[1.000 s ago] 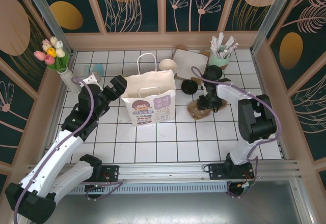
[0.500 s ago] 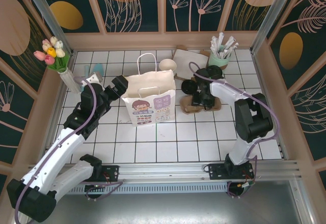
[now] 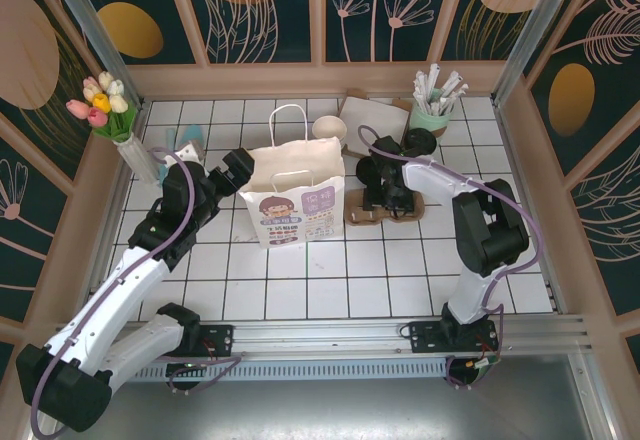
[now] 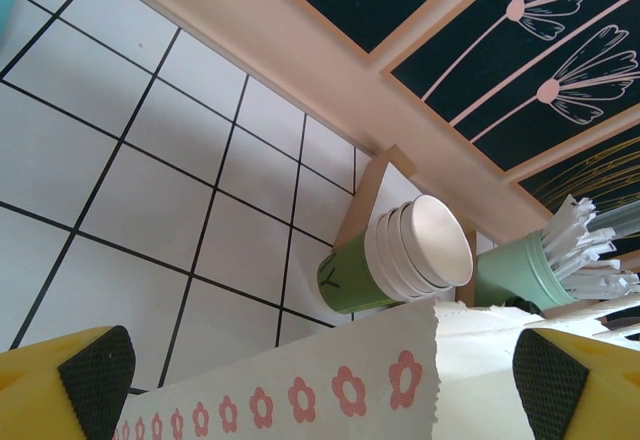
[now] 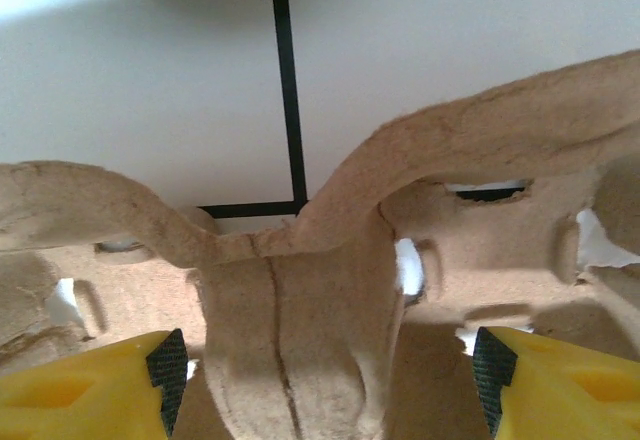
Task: Pack the takeout coffee
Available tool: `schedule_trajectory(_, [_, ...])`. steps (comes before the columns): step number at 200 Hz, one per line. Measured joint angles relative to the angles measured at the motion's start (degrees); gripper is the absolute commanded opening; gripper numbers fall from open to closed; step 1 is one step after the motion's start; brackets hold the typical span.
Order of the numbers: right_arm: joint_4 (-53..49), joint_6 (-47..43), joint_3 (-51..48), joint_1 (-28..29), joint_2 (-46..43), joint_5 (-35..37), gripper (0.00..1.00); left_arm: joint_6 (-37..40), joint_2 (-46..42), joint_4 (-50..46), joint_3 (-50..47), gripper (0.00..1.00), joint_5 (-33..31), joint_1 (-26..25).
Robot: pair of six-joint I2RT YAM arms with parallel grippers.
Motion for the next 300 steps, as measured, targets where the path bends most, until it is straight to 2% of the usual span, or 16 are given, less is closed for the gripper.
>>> schedule_trajectory(31, [1.07,-0.39,-0.13,0.28,0.0,0.39,0.68,-0.02,0.0,0.02,0.0,0.98,-0.02,0.0])
schedule_trajectory(98, [1.97,-0.28,-0.15,1.88,0.0,0.79,0.62,-0.02,0.0,0.02,0.0,0.99,-0.02,0.0])
schedule_trajectory(160, [1.97,-0.15,-0.15,1.92,1.09,1.9,0.61,-0.02,-0.02,0.02,0.0,0.99,-0.02,0.0])
schedule_trajectory(217, [1.97,0.24,-0.15,2.1,1.75,2.64,0.48,0.2,-0.81,0.0,0.02,0.99,-0.07,0.0])
schedule_trajectory(275, [-0.7,0.04,-0.07,2.03,-3.67,6.01,0.43,1.36,-5.09,-2.75,1.84,0.99,-8.13,0.0])
schedule_trajectory(300, [-3.91,-0.39,1.66,1.44,-7.26,6.84,0.43,6.08,-3.32,-2.64,6.91,0.99,-7.17,0.04])
